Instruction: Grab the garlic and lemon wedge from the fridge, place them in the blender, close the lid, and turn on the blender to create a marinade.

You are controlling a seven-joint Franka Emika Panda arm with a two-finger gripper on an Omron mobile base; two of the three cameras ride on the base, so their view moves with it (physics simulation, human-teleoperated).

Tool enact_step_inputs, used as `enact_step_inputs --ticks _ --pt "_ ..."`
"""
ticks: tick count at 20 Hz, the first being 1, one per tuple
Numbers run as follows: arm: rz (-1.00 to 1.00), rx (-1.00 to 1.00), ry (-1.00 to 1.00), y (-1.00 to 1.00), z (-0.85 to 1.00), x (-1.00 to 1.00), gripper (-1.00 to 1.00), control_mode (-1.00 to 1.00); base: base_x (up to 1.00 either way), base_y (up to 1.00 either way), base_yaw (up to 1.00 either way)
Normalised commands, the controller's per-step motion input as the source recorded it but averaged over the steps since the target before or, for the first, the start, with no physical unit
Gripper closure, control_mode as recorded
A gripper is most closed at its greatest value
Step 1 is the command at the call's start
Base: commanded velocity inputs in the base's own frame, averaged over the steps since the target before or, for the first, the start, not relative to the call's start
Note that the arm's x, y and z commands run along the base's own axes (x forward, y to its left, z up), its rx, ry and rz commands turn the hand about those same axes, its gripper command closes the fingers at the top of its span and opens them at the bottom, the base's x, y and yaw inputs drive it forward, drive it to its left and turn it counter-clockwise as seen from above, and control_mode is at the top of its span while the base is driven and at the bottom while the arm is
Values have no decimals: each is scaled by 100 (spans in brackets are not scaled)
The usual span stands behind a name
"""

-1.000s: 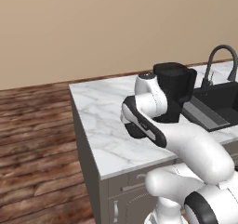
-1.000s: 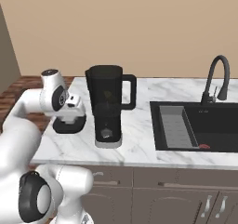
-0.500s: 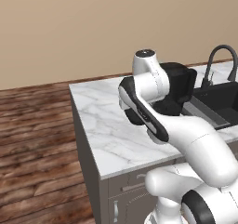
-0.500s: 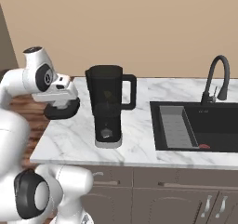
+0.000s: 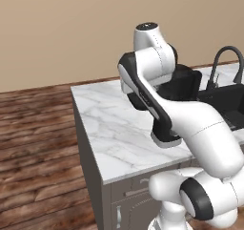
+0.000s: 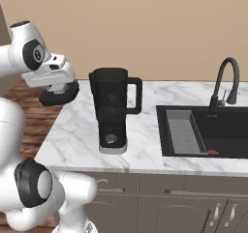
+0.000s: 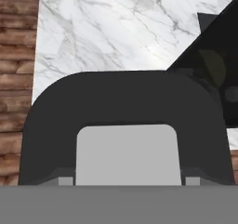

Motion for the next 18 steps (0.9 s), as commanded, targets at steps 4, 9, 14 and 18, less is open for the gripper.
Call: enact_step_inputs --ticks 4,9,14,18 --pt "0 -4 -7 0 47 0 100 -100 0 0 0" --pt "0 0 -14 -1 16 0 100 -100 0 0 0" --pt "-3 0 -7 -17 0 0 100 -100 0 0 0" --pt "-3 0 -5 -30 0 0 100 -100 0 0 0"
